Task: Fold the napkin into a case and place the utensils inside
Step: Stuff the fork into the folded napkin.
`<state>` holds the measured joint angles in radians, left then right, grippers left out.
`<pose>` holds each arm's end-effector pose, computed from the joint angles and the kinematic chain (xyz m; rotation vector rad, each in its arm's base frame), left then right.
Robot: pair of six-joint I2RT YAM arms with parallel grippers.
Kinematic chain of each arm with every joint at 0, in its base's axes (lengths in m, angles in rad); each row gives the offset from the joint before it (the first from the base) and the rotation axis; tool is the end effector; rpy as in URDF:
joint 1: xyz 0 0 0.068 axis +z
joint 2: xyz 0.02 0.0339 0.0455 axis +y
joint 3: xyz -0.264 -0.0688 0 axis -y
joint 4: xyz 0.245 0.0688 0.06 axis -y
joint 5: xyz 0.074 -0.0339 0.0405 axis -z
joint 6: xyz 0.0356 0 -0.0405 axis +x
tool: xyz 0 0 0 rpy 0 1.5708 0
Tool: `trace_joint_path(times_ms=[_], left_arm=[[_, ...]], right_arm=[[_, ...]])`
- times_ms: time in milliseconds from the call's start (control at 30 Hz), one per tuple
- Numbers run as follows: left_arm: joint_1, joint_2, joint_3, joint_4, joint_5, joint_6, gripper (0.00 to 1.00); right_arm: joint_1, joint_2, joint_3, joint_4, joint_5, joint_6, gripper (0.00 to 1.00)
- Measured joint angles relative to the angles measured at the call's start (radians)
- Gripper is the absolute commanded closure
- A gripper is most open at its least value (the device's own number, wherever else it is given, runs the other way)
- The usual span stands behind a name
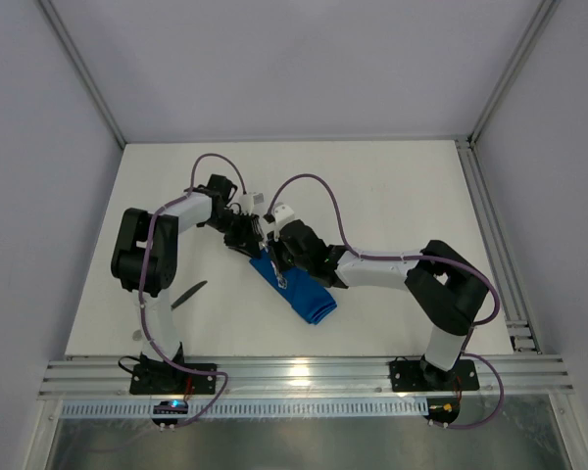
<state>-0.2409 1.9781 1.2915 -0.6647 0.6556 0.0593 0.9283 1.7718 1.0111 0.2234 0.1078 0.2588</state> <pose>0.3584 -0.1104 0.1472 0.5270 2.7768 -0.9847 0.2341 0.3064 0.1907 -0.6474 2.0629 0.5902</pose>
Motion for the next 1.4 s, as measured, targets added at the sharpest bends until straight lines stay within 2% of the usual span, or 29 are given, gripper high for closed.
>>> trace_joint_path(times_ms=[133, 367, 1000, 1400], left_arm=[[0.0, 0.005, 0.0, 0.001, 0.003, 0.0, 0.87], [0.0, 0.02, 0.001, 0.002, 0.03, 0.0, 0.99], [0.0, 0.085, 0.094, -0.053, 0.071, 0.083, 1.0], [0.0, 0.086, 0.098, -0.059, 0.071, 0.102, 1.0]], right_arm=[[0.02, 0.0, -0.002, -0.011, 0.031, -0.025, 0.96], [0.053, 0.0, 0.001, -0.063, 0.065, -0.063, 0.96], [0.111, 0.038, 0.148, -0.414, 0.144, -0.258, 0.96], [0.111, 0.047, 0.146, -0.526, 0.133, -0.251, 0.96]])
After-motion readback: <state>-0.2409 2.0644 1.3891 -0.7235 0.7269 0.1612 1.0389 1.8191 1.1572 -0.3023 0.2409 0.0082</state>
